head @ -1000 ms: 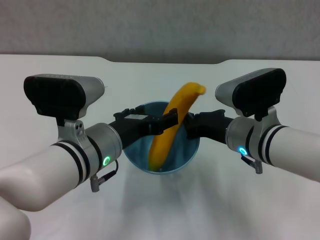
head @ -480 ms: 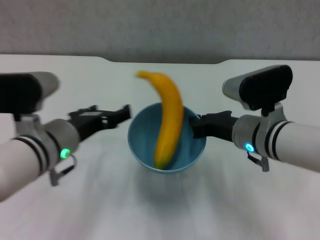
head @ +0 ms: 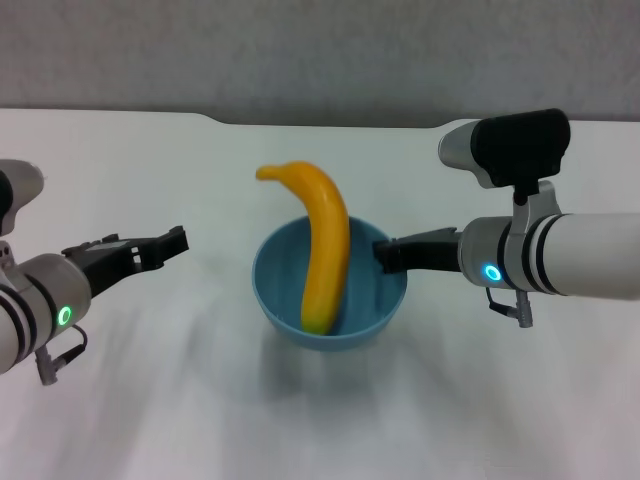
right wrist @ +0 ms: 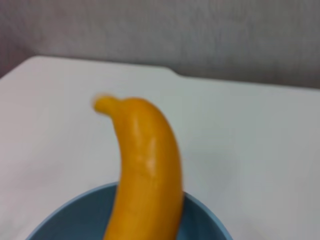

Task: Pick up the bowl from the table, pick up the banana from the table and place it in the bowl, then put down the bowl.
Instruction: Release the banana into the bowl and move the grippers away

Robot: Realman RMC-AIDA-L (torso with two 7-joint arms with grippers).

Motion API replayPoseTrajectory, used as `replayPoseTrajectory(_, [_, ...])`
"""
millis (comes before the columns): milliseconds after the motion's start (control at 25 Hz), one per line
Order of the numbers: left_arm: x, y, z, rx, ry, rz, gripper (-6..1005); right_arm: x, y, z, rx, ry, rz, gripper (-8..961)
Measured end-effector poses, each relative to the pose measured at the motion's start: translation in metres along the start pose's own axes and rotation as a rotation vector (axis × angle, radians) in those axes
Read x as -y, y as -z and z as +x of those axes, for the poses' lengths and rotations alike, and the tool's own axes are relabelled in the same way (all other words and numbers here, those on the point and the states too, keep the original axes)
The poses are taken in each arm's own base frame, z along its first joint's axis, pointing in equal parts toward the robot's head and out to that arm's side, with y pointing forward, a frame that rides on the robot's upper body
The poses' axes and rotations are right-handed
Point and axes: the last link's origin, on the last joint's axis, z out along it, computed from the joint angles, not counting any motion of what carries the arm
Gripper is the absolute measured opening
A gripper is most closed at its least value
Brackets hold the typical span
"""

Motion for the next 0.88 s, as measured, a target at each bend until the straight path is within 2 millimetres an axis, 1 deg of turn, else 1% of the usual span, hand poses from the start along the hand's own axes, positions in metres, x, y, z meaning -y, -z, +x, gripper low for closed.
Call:
replayPoseTrajectory(240, [0.006, 0.000, -0.004, 0.008, 0.008, 0.016, 898, 0.008, -0.010, 0.006, -0.080, -0.035, -0.030, 40])
replayPoseTrajectory(360, [0.010, 0.000, -0.003, 0.007, 0.015, 0.026, 896, 0.011, -0.013, 0.008, -0.112, -0.034, -0.022, 41])
replayPoseTrajectory(440, [0.013, 0.000, -0.003, 0.007, 0.020, 0.033, 896, 0.017, -0.016, 0.008, -0.150, -0.040, -0.005, 41])
replayPoseTrajectory(720, [0.013, 0.000, -0.003, 0.005, 0.021, 0.033, 896, 0.021, -0.018, 0.009, -0.159, -0.014, 0.013, 40])
replayPoseTrajectory(880, [0.011, -0.001, -0.002, 0.002, 0.020, 0.029, 895, 0.022, -0.019, 0.014, -0.161, 0.000, 0.016, 40])
